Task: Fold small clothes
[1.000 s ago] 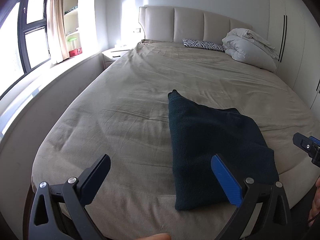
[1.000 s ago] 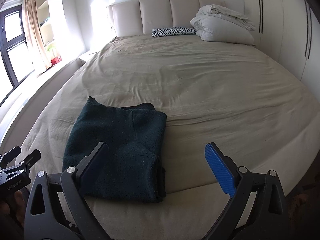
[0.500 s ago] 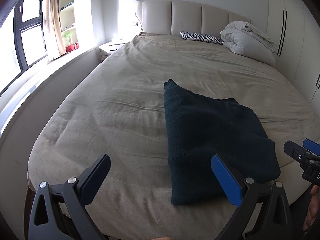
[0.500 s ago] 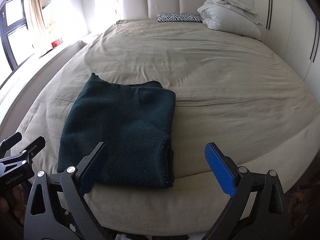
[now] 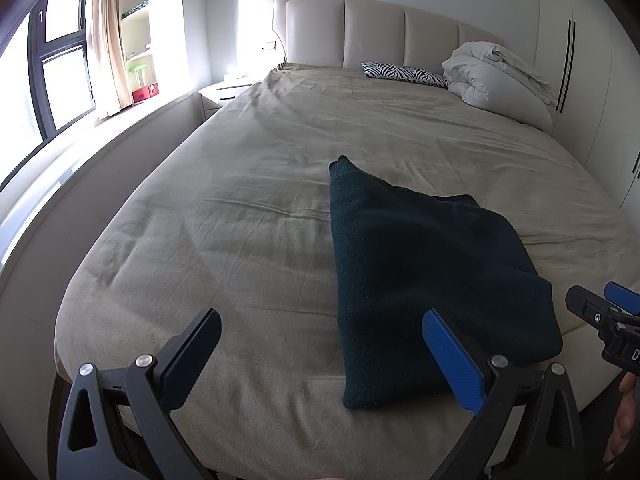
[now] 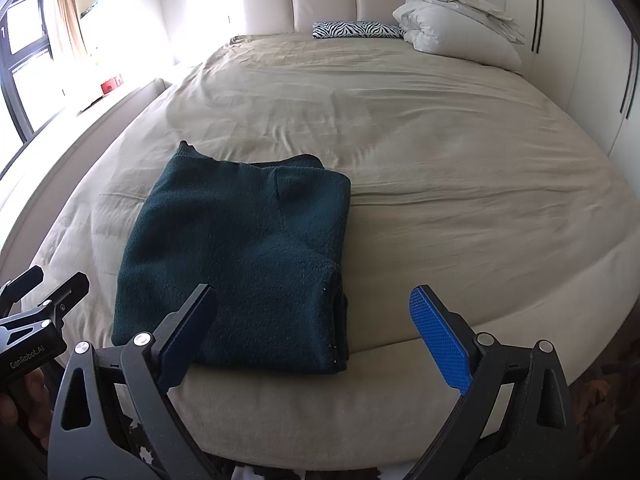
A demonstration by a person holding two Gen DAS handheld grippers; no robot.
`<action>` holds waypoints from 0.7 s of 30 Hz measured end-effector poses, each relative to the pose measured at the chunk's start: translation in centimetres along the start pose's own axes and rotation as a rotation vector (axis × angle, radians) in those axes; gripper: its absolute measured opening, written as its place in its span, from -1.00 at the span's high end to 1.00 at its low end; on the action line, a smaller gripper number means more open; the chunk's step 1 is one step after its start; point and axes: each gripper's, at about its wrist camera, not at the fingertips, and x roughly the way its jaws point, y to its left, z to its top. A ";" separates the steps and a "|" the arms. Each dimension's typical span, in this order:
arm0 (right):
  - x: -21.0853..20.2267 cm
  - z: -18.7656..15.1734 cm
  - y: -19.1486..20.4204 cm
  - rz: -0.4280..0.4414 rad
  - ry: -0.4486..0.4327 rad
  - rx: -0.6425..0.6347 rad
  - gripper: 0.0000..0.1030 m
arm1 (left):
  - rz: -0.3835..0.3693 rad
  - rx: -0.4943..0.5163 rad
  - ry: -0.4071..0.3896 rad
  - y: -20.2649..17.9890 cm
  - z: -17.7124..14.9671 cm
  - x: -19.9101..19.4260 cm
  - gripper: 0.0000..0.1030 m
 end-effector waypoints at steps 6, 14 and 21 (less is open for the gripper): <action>0.1 -0.1 0.1 0.001 0.004 0.000 -0.91 | 0.001 0.000 0.001 0.0 0.0 0.0 -1.00; 0.3 -0.2 0.0 0.007 0.009 -0.001 -0.91 | 0.000 0.000 0.001 0.0 0.0 0.0 -1.00; 0.4 -0.2 0.0 0.009 0.012 -0.002 -0.91 | 0.000 0.000 0.001 0.0 0.0 0.0 -1.00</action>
